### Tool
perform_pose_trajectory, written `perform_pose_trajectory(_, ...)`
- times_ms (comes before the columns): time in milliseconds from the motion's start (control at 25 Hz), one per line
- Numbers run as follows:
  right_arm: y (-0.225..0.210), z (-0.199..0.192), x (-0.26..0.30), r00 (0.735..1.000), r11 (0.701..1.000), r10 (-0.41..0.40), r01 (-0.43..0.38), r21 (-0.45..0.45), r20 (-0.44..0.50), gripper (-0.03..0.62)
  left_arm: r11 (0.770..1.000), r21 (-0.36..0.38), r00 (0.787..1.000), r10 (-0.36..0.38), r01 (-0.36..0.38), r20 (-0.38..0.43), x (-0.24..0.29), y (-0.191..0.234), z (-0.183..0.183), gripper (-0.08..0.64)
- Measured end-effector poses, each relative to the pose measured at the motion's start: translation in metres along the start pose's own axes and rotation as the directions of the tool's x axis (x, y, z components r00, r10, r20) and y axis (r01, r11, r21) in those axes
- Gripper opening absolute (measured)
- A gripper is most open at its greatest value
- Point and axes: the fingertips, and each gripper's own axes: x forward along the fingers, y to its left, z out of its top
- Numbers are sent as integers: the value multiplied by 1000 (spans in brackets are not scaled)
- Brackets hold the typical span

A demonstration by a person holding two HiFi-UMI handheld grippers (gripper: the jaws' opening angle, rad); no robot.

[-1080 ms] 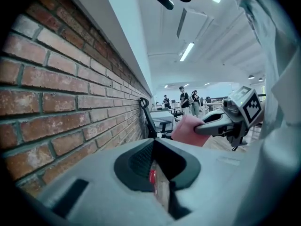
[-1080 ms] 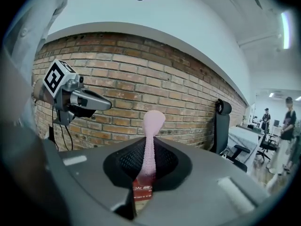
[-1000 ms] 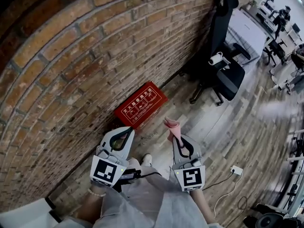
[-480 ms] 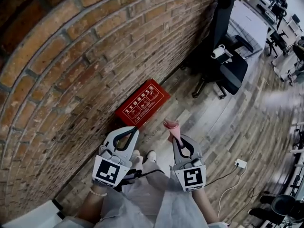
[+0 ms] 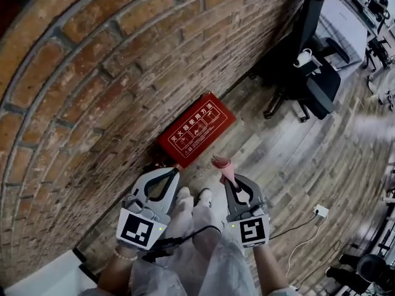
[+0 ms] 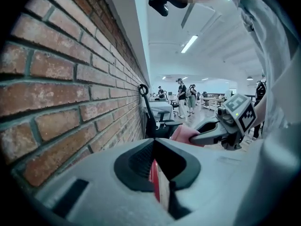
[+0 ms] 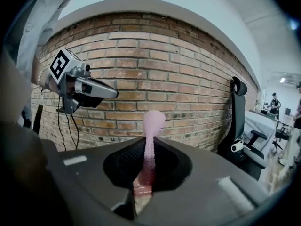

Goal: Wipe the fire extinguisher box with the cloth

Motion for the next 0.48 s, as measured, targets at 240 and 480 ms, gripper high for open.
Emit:
perform_pose_trajectory(240,-9,-20,43,1000,1000,23,-23,-17,-10,28,996,-72,999,50,-51,-19,22,24,-33,-3)
perform_pose_trajectory(480,-19,-45,82,999,999,30,-31,-34,-26,28,992,-94,996,74,-78,-50,42,40,-69,-3)
